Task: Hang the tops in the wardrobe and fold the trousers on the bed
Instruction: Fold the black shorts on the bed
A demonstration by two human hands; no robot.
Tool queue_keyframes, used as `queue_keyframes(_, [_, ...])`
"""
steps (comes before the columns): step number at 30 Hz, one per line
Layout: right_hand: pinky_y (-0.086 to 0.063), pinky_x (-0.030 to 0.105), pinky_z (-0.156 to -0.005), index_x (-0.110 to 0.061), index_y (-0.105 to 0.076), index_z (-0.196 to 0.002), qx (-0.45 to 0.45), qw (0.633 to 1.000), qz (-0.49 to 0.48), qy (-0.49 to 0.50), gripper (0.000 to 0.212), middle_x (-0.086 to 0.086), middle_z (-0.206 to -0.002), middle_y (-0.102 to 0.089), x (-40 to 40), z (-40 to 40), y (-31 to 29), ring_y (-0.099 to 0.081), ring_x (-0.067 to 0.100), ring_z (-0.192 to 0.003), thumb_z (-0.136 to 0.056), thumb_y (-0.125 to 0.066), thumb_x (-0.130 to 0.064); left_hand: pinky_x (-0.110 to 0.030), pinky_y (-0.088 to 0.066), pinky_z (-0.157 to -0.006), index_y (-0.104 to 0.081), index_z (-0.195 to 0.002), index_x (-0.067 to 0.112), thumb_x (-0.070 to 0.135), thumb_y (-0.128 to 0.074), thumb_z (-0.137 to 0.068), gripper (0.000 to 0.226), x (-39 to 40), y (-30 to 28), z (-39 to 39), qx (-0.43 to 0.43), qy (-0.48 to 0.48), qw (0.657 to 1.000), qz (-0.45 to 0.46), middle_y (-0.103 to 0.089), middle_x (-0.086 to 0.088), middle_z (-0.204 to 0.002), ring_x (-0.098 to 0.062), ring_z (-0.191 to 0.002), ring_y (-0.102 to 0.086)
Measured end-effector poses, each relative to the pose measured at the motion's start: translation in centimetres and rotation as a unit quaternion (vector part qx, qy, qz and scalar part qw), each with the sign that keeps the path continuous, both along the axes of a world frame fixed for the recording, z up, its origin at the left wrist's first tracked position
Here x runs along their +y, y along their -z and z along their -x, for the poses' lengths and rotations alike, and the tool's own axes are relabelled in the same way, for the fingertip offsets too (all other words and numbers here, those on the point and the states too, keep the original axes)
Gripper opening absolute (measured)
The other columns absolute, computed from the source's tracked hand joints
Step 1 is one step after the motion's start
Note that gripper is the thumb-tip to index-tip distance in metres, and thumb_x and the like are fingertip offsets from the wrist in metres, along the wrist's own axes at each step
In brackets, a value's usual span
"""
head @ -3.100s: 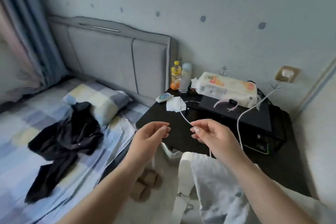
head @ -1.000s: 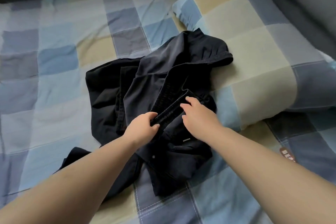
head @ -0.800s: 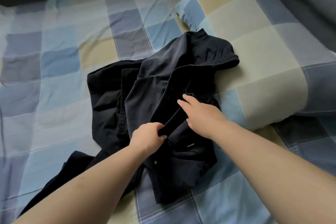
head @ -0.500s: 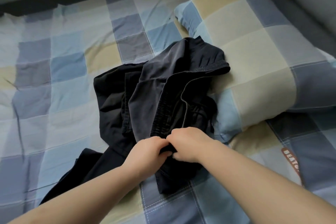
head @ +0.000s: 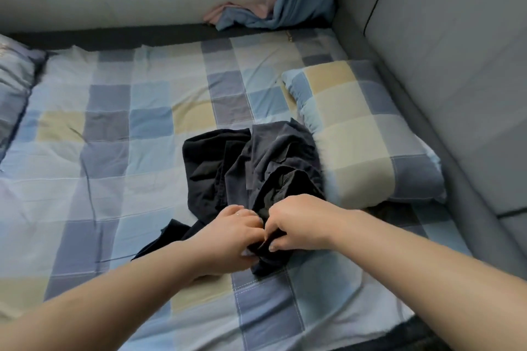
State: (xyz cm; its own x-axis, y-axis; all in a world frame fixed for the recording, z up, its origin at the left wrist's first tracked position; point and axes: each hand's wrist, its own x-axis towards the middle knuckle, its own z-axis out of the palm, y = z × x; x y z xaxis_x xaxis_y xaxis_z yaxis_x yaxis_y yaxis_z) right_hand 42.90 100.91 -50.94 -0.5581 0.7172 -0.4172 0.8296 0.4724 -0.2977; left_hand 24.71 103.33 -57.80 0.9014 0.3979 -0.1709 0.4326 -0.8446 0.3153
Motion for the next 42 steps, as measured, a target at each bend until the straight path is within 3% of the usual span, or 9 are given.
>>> queue_keyframes(5, [-0.046,0.036,-0.081,-0.025,-0.064,-0.111,-0.106,0.990,-0.019,-0.093,0.025,-0.001,-0.115,-0.061,-0.4,3.4,-10.7,-0.056,0.025,-0.103,-0.091,-0.051,-0.029,-0.037,-0.015,-0.118,-0.052,-0.115,0.016,0.031,-0.050,-0.081,0.038,-0.9,-6.6,2.6,-0.021,0.033,0.999,-0.005,-0.066,-0.004,-0.092,-0.025,-0.096,-0.059])
queue_keyframes(9, [-0.039,0.033,-0.068,-0.028,-0.053,-0.115,-0.215,0.975,0.007,-0.056,0.021,-0.001,-0.101,-0.058,0.1,7.3,-17.8,-0.051,0.025,-0.086,-0.096,-0.044,-0.027,-0.033,-0.041,-0.067,-0.038,-0.095,0.031,0.032,-0.056,-0.081,0.023,-0.3,-12.8,5.9,-0.091,-0.140,0.983,0.079,-0.061,0.001,-0.082,-0.028,-0.080,-0.058])
queue_keyframes(11, [-0.041,0.034,-0.067,-0.028,-0.051,-0.107,-0.239,0.970,0.025,-0.015,0.014,-0.003,-0.087,-0.049,0.1,9.6,-20.6,-0.050,0.023,-0.081,-0.096,-0.044,-0.024,-0.034,-0.045,-0.061,-0.036,-0.087,0.034,0.027,-0.058,-0.079,0.025,0.5,-16.1,7.8,-0.126,-0.189,0.966,0.121,-0.061,0.005,-0.080,-0.021,-0.071,-0.056])
queue_keyframes(18, [-0.047,0.019,-0.051,-0.037,-0.049,-0.079,-0.097,0.978,0.084,0.163,0.042,-0.004,-0.084,-0.068,0.0,18.5,-29.5,-0.069,0.008,-0.059,-0.085,-0.029,-0.001,-0.025,-0.034,-0.054,-0.051,-0.110,0.025,0.029,-0.054,-0.089,0.022,1.9,-27.0,17.2,-0.136,-0.181,0.974,0.026,-0.052,0.010,-0.079,-0.017,-0.071,-0.048])
queue_keyframes(23, [-0.040,0.029,-0.057,-0.028,-0.044,-0.068,-0.081,0.986,-0.095,0.107,0.019,-0.010,-0.069,-0.054,-0.2,26.0,-34.0,-0.058,0.016,-0.072,-0.086,-0.048,-0.024,-0.028,-0.037,-0.062,-0.053,-0.103,0.025,0.041,-0.056,-0.090,0.021,1.3,-31.6,26.4,-0.128,-0.176,0.976,-0.033,-0.051,0.011,-0.080,-0.020,-0.077,-0.057])
queue_keyframes(27, [-0.035,0.030,-0.058,-0.019,-0.047,-0.080,-0.103,0.969,-0.225,-0.009,0.037,-0.006,-0.081,-0.047,-0.6,31.8,-35.3,-0.048,0.018,-0.072,-0.085,-0.058,-0.054,-0.023,-0.040,-0.058,-0.051,-0.082,0.033,0.051,-0.058,-0.086,0.020,0.1,-32.1,34.7,-0.100,-0.189,0.976,0.029,-0.056,0.015,-0.073,-0.010,-0.068,-0.056])
queue_keyframes(34, [-0.040,0.030,-0.060,-0.014,-0.055,-0.081,-0.075,0.928,-0.358,-0.070,0.024,-0.009,-0.082,-0.040,0.9,33.9,-39.0,-0.055,0.022,-0.073,-0.086,-0.065,-0.035,-0.022,-0.036,-0.061,-0.058,-0.087,0.030,0.039,-0.062,-0.081,0.011,-2.2,-26.8,49.0,0.082,-0.251,0.964,0.045,-0.061,0.012,-0.082,-0.013,-0.079,-0.057])
queue_keyframes(37, [-0.040,0.029,-0.058,-0.014,-0.054,-0.080,-0.065,0.920,-0.380,-0.066,0.023,-0.009,-0.079,-0.042,1.7,33.8,-39.6,-0.057,0.023,-0.070,-0.084,-0.067,-0.032,-0.026,-0.042,-0.069,-0.064,-0.085,0.021,0.030,-0.063,-0.081,0.010,-2.9,-25.9,53.1,0.057,-0.283,0.956,0.049,-0.065,0.003,-0.086,-0.016,-0.082,-0.061])
queue_keyframes(42, [-0.044,0.030,-0.064,-0.021,-0.055,-0.105,-0.078,0.923,-0.374,-0.046,0.023,-0.008,-0.099,-0.064,2.5,33.6,-38.5,-0.062,0.022,-0.087,-0.085,-0.066,-0.027,-0.028,-0.045,-0.080,-0.064,-0.106,0.028,0.043,-0.055,-0.090,0.024,-1.6,-27.6,56.8,0.081,-0.361,0.923,-0.107,-0.065,0.005,-0.107,-0.016,-0.103,-0.060])
